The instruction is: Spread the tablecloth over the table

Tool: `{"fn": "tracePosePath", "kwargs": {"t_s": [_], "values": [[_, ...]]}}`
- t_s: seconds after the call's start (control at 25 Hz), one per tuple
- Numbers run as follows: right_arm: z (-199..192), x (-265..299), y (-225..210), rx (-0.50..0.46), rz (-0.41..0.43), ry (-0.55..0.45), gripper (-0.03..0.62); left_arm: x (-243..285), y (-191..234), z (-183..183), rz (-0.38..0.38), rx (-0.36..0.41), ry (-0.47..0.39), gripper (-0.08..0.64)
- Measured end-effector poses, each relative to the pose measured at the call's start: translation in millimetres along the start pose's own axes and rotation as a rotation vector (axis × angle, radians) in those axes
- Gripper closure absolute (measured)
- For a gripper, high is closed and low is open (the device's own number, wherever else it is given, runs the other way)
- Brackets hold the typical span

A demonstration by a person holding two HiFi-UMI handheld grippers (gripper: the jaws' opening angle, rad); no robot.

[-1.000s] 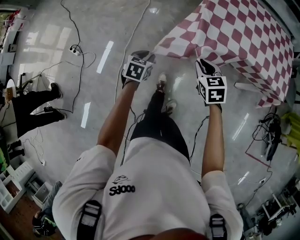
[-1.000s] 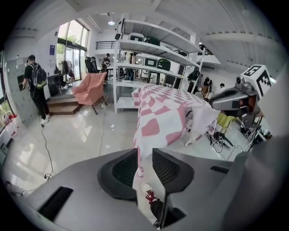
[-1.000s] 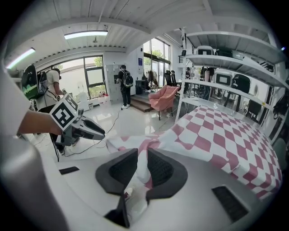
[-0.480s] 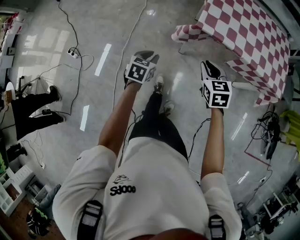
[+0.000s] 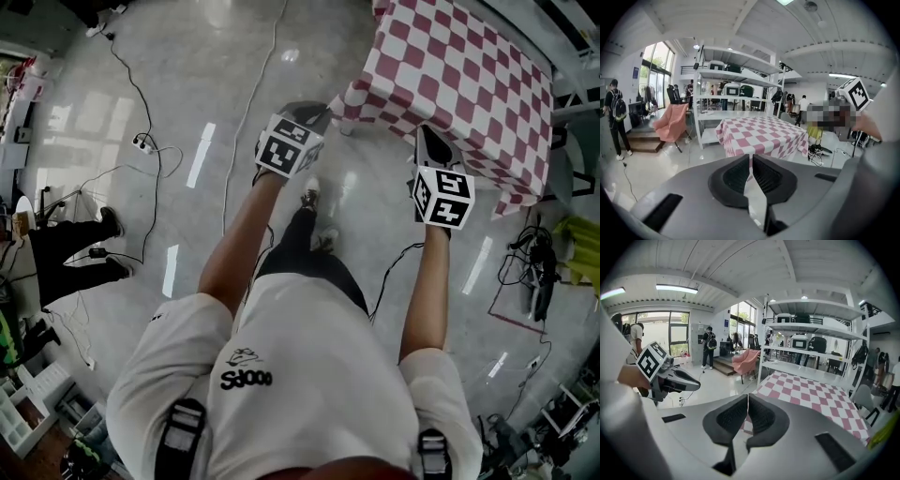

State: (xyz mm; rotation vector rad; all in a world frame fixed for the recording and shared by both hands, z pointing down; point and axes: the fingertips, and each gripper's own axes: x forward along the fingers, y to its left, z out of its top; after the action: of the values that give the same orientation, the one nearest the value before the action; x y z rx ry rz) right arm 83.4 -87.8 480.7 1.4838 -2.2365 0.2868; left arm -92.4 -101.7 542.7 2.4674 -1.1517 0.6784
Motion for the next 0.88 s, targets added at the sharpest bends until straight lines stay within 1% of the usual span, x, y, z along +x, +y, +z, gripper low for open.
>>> {"fn": "tracePosePath", "kwargs": {"t_s": [0.32, 0.56, 0.88], "values": [[83, -37, -60, -0.007, -0.090, -0.124, 0.569, 1, -28, 123, -0.082, 0.109, -0.168, 0.528], [123, -55, -94, 0.007, -0.128, -0.187, 0.569, 2, -40, 190, -0.121, 0.176, -0.276, 0.529], [183, -71, -124, -0.059, -0.202, -0.266, 0.569, -4, -49, 274, -0.162, 0.276, -0.407, 0.529]]}}
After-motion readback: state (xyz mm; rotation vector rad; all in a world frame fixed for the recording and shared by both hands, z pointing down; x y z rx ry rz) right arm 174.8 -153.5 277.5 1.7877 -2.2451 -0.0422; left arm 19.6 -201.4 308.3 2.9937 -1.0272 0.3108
